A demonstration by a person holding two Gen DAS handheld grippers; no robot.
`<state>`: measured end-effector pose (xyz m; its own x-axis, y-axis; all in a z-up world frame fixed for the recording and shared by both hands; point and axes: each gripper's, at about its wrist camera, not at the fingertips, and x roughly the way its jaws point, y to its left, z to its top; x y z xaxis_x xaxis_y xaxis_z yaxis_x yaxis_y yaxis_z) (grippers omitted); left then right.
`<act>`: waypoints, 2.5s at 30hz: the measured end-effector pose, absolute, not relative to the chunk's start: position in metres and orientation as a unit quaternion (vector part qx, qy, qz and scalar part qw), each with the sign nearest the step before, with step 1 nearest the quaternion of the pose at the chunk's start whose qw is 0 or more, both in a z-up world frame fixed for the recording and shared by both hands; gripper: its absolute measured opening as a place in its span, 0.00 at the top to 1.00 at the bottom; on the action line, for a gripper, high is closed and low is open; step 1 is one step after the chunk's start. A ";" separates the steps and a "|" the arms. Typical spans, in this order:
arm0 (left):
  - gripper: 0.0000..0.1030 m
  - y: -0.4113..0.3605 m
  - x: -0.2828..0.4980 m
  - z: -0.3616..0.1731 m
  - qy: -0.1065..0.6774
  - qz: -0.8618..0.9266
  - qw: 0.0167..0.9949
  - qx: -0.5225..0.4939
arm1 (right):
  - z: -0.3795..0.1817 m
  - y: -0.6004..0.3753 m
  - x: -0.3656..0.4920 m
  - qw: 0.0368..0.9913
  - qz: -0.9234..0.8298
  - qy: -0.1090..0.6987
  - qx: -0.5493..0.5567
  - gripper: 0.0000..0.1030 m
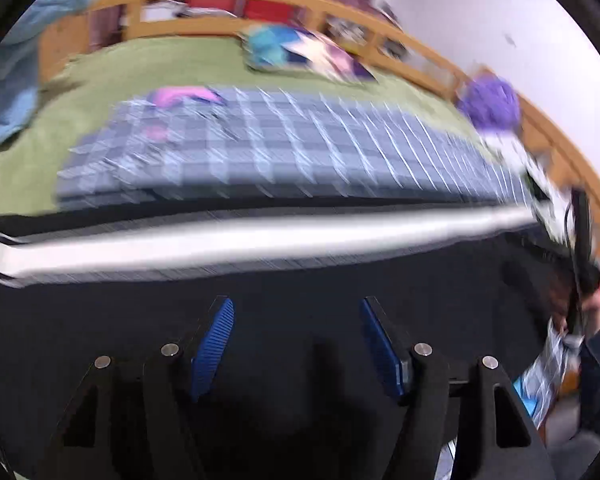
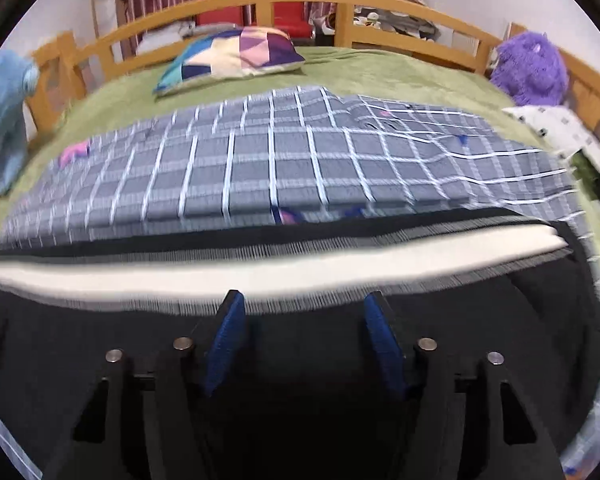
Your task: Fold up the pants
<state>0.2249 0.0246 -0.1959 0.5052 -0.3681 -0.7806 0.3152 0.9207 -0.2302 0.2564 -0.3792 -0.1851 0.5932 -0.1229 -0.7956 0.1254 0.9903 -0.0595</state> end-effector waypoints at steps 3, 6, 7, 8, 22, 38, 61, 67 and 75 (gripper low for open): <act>0.37 0.007 0.204 -0.230 0.478 -0.141 0.863 0.078 | -0.190 -0.376 0.222 0.887 -0.074 0.455 -0.036 0.40; 0.35 0.039 0.176 -0.226 0.430 -0.065 0.890 0.136 | -0.198 -0.382 0.193 0.879 -0.074 0.470 -0.038 0.40; 0.33 0.063 0.171 -0.224 0.435 -0.043 0.890 0.130 | -0.200 -0.385 0.188 0.878 -0.074 0.472 -0.034 0.40; 0.32 0.082 0.169 -0.222 0.440 -0.030 0.890 0.119 | -0.202 -0.389 0.180 0.877 -0.073 0.475 -0.027 0.40; 0.35 0.276 0.108 -0.193 0.446 0.116 0.883 -0.087 | -0.204 -0.410 0.133 0.884 -0.086 0.457 0.047 0.40; 0.45 0.291 0.143 -0.241 0.403 0.068 0.860 -0.307 | -0.231 -0.439 0.146 0.874 -0.097 0.466 0.100 0.38; 0.78 0.062 0.175 -0.056 0.341 -0.068 0.937 -0.036 | -0.154 -0.412 0.148 0.901 -0.080 0.417 0.086 0.38; 0.78 -0.063 0.198 -0.065 0.396 -0.159 0.905 -0.007 | -0.154 -0.406 0.144 0.900 -0.058 0.418 0.107 0.38; 0.68 -0.134 0.190 -0.122 0.534 -0.289 0.795 -0.009 | -0.175 -0.400 0.136 0.886 -0.011 0.432 0.169 0.38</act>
